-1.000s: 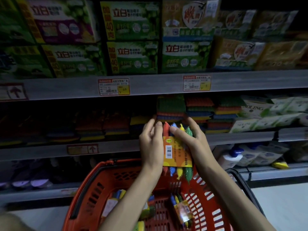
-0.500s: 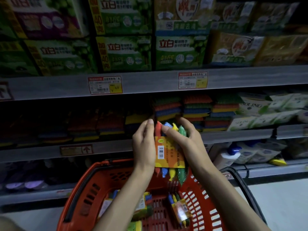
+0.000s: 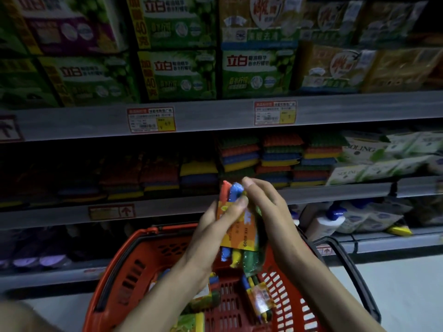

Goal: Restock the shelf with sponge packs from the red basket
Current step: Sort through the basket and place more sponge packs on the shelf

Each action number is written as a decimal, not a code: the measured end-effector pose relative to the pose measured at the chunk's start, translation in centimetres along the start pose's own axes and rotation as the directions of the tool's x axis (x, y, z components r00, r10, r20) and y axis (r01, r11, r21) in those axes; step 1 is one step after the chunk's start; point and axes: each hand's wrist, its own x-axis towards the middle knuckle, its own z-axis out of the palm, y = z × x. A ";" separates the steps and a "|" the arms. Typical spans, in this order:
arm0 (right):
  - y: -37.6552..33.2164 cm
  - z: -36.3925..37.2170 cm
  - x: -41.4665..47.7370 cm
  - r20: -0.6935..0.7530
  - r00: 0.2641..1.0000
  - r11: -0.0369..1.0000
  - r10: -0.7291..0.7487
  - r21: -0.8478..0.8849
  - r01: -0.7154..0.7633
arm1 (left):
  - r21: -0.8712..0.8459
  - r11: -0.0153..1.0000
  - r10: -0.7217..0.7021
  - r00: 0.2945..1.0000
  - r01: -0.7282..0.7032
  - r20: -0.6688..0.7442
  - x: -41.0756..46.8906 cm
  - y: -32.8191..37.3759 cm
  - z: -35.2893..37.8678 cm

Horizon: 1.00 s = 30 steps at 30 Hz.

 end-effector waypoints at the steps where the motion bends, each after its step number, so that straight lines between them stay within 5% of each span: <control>1: -0.3 0.2 -0.2 0.028 0.998 0.992 0.065 0.104 -0.067 | -0.002 0.999 -0.037 0.996 0.037 -0.079 0.0 0.1 0.2; 4: -1.1 0.2 -1.1 0.059 0.992 0.978 0.107 0.171 -0.116 | -0.015 0.998 -0.055 0.994 0.054 -0.095 -0.9 0.0 -1.6; 11: -0.6 0.1 -2.2 0.040 0.999 1.000 0.019 0.005 -0.020 | 0.371 0.928 0.039 0.999 -0.024 -0.033 -2.5 1.2 -1.7; 14: -0.3 0.5 -2.6 -0.014 1.000 1.000 0.021 -0.007 -0.021 | 0.311 0.950 -0.006 0.999 0.018 -0.039 -1.2 0.0 -1.6; 19: -0.6 -1.6 -2.1 -0.044 0.998 0.998 0.042 -0.034 -0.043 | 0.482 0.868 0.258 0.939 -0.121 -0.228 -0.9 -0.1 -1.5; 24: -0.4 -3.3 -1.1 -0.049 0.986 0.988 0.157 0.015 -0.156 | 0.092 0.995 0.076 0.874 -0.036 -0.480 2.5 0.9 0.6; 30: -0.8 -4.2 0.2 -0.031 0.979 0.977 0.200 0.080 -0.197 | -0.351 0.936 -0.217 0.786 -0.001 -0.579 5.8 1.7 3.2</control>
